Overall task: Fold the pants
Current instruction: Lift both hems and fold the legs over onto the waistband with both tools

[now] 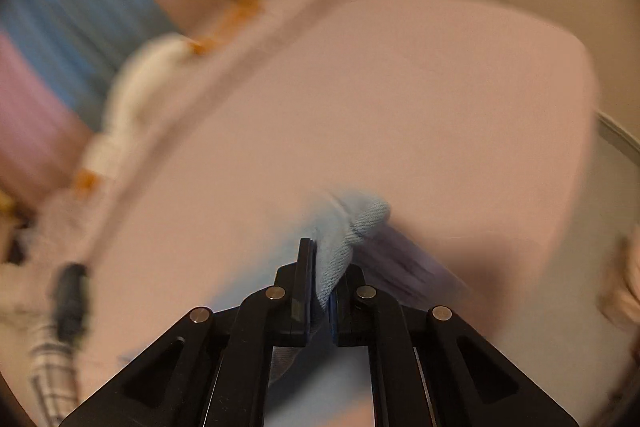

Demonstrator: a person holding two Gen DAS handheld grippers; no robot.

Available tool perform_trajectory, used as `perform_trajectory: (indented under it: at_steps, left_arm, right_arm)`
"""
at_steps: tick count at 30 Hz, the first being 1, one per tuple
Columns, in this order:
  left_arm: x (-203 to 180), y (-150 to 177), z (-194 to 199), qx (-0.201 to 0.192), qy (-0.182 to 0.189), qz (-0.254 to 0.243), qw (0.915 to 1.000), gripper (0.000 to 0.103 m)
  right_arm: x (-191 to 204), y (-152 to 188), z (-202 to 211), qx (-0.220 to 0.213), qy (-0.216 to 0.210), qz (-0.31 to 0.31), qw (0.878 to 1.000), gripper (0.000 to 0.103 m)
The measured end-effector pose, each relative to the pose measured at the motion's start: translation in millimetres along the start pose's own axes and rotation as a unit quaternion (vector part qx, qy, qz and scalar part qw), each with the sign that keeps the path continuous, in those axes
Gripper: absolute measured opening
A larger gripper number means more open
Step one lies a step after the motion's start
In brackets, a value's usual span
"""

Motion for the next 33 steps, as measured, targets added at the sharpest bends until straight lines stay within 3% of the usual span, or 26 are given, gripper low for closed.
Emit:
perform_trajectory:
  at_steps: [3,5,12,15,17,19,21,24,28,30,33]
  left_arm:
    - [3,-1,-1,0.007,0.005,0.009,0.9999,0.018]
    - [0,-3,0,0.011,0.001,0.008,0.9999,0.017]
    - [-9,-14,3,0.007,-0.005,-0.007,0.9999,0.013]
    - [-23,-32,13,-0.012,0.003,-0.032,0.9994,0.011]
    - [-42,-51,36,-0.059,0.028,-0.051,0.9966,0.011]
    - [-53,-59,58,-0.102,0.053,-0.054,0.9919,0.012]
    - [-54,-58,67,-0.114,0.056,-0.061,0.9900,0.012]
    - [-37,-45,56,-0.079,0.049,-0.053,0.9943,0.012]
    - [-8,-25,24,-0.023,0.000,-0.040,0.9989,0.013]
    - [-3,-19,17,-0.008,-0.002,-0.036,0.9993,0.014]
    - [-6,-14,12,-0.003,-0.022,-0.050,0.9985,0.015]
  right_arm:
    - [-46,21,-36,0.062,0.037,-0.059,0.996,0.006]
    - [-49,22,-32,0.046,0.013,-0.068,0.997,0.006]
    - [-8,6,-35,0.036,0.048,-0.014,0.998,0.006]
    - [28,-15,-34,0.031,-0.008,0.011,0.999,0.006]
    - [67,-30,-12,-0.005,-0.053,0.040,0.998,0.006]
    - [100,-34,29,-0.062,-0.119,0.073,0.988,0.006]
    - [107,-29,60,-0.097,-0.146,0.090,0.980,0.006]
    - [77,-19,59,-0.097,-0.110,0.074,0.986,0.006]
    - [4,-5,-1,-0.036,0.015,0.030,0.999,0.006]
    - [-22,4,-26,0.001,0.037,0.008,0.999,0.006]
    - [-31,4,-44,0.007,0.065,0.004,0.998,0.006]
Point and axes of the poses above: each gripper's, at about its wrist camera, not at the fingertips, and z roughly against the way its jaws point, x to its left, y to its underside, the point moved 4 cm from there along -z, roughly the way its jaws point, and after that the axes turned 8 degrees about -z, right-handed, at the moved point
